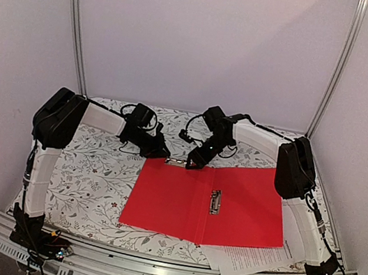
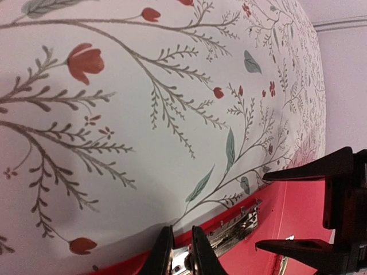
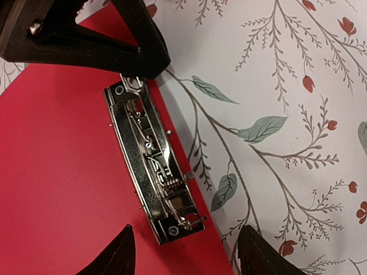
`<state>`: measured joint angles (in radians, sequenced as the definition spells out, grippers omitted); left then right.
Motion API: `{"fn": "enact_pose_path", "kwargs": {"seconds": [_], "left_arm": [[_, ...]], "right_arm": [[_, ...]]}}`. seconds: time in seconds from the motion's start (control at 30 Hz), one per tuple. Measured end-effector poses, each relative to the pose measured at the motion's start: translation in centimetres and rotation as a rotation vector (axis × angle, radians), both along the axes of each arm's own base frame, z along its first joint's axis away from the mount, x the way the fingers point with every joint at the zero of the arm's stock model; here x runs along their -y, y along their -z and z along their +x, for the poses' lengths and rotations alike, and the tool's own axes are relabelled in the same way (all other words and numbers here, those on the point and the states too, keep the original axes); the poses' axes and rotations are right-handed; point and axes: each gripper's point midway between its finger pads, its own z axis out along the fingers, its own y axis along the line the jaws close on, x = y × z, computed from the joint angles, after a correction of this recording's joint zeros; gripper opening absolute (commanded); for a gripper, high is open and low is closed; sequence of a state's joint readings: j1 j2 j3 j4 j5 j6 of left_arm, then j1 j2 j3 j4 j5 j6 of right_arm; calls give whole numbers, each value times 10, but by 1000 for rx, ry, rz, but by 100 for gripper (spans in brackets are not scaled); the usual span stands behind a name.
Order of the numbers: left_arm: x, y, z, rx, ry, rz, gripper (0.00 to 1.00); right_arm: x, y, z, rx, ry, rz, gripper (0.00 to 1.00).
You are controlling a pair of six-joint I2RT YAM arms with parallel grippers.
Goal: Put the files into the folder
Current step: Hold the spring clip on the folder at the center of the board, then open the spring clip on the folder at the center of the board.
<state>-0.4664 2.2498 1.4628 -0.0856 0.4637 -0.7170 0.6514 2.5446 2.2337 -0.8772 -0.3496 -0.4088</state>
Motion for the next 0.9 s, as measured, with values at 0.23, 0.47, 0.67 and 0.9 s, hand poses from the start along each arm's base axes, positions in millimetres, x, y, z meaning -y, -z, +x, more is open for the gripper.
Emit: {"fn": "enact_pose_path", "kwargs": {"seconds": [0.23,0.47,0.67,0.9], "left_arm": [[2,-1,-1,-13,-5,-21,7],[2,0,-2,-20,-9,-31,2],[2,-1,-3,-16,-12,-41,0],[1,-2,-5,-5,1,-38,0]], "right_arm": [[0,0,0,0,0,-1,61],[0,0,0,-1,0,-1,61],[0,0,0,-1,1,-3,66],[2,1,0,7,-5,-14,71]]}}
